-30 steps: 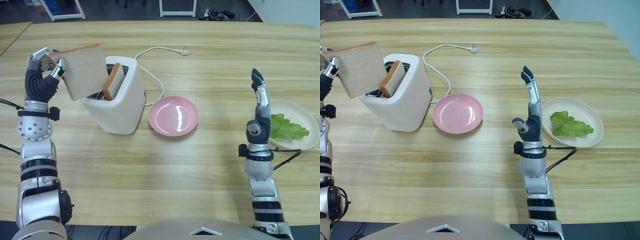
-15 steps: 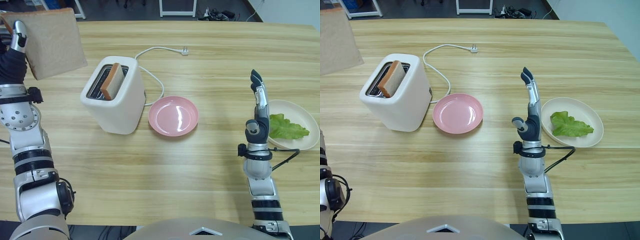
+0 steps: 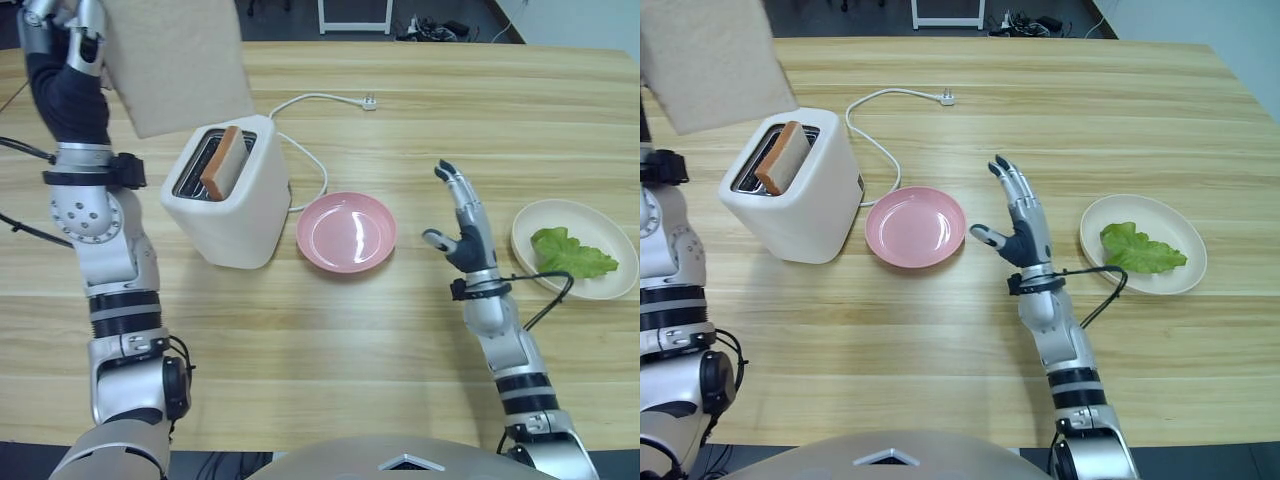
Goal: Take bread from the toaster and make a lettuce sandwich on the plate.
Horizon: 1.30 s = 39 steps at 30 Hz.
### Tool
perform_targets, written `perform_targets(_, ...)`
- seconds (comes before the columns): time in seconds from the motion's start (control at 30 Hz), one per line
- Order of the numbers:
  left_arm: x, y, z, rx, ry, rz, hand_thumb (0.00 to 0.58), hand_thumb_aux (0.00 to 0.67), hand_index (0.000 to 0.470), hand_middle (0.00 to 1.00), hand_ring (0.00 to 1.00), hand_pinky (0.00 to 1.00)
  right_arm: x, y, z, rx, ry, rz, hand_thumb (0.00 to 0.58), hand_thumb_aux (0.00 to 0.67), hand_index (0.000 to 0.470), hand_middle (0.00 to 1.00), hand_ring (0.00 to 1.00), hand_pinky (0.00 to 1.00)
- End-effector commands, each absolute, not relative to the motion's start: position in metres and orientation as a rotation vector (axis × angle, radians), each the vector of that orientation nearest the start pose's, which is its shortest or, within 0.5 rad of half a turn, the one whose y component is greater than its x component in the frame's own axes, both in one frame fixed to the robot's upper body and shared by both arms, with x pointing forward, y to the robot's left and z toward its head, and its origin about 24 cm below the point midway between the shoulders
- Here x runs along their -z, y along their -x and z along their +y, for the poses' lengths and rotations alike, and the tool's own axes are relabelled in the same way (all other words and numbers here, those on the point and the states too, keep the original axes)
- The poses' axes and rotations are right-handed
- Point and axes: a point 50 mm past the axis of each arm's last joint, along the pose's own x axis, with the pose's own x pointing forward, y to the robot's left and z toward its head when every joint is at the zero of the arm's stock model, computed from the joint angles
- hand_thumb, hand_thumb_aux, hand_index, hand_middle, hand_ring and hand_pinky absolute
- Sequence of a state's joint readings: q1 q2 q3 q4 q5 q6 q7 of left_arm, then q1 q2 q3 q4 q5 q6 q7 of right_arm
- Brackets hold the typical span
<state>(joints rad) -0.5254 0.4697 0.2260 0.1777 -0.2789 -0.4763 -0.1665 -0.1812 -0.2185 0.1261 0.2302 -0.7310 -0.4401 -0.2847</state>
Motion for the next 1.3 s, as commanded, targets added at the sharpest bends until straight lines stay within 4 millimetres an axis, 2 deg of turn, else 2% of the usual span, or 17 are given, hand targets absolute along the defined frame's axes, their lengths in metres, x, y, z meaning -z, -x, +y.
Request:
perform_targets(0.03,-0.214,-0.309,0.204,0.184,-0.158,-0.811,0.580,0.670,0.470,1.00,1.00,1.00,-0.043,-0.291,-0.101,-0.332,1.133,-0.466,0.000,0.000,0.000,0.00,0.00,0.00)
perform_targets(0.2,-0.168,-0.318,0.162,0.400,-0.236,-0.602,0.580,0.670,0.470,1.00,1.00,1.00,-0.019,-0.307,-0.073,-0.570,1.443,-0.447,0.000,0.000,0.000,0.00,0.00,0.00)
perform_targets(0.37,-0.126,-0.321,0.127,0.572,-0.331,-0.426,0.580,0.670,0.470,1.00,1.00,1.00,-0.012,-0.308,-0.057,-0.702,1.595,-0.479,0.000,0.000,0.000,0.00,0.00,0.00)
perform_targets(0.5,-0.098,-0.321,0.103,0.670,-0.345,-0.317,0.580,0.670,0.470,1.00,1.00,1.00,-0.002,-0.293,-0.062,-0.823,1.635,-0.447,0.000,0.000,0.000,0.00,0.00,0.00)
perform_targets(0.6,-0.080,-0.318,0.090,0.730,-0.331,-0.246,0.580,0.670,0.470,1.00,1.00,1.00,0.005,-0.268,-0.077,-0.934,1.615,-0.384,0.000,0.000,0.000,0.00,0.00,0.00)
perform_targets(0.7,-0.068,-0.316,0.087,0.756,-0.318,-0.200,0.580,0.670,0.470,1.00,1.00,1.00,0.007,-0.239,-0.095,-1.025,1.566,-0.313,0.000,0.000,0.000,0.00,0.00,0.00)
perform_targets(0.87,-0.064,-0.314,0.090,0.758,-0.288,-0.191,0.580,0.670,0.470,1.00,1.00,1.00,-0.004,-0.201,-0.124,-1.084,1.467,-0.228,0.000,0.000,0.000,0.00,0.00,0.00)
perform_targets(1.03,-0.065,-0.311,0.097,0.756,-0.255,-0.194,0.580,0.670,0.470,1.00,1.00,1.00,-0.020,-0.187,-0.148,-1.062,1.432,-0.170,0.000,0.000,0.000,0.00,0.00,0.00)
perform_targets(1.17,-0.068,-0.308,0.105,0.769,-0.217,-0.204,0.580,0.670,0.470,1.00,1.00,1.00,-0.040,-0.178,-0.153,-1.030,1.335,-0.225,0.000,0.000,0.000,0.00,0.00,0.00)
perform_targets(1.3,-0.073,-0.304,0.112,0.790,-0.170,-0.214,0.580,0.670,0.470,1.00,1.00,1.00,-0.062,-0.182,-0.156,-0.939,1.252,-0.319,0.000,0.000,0.000,0.00,0.00,0.00)
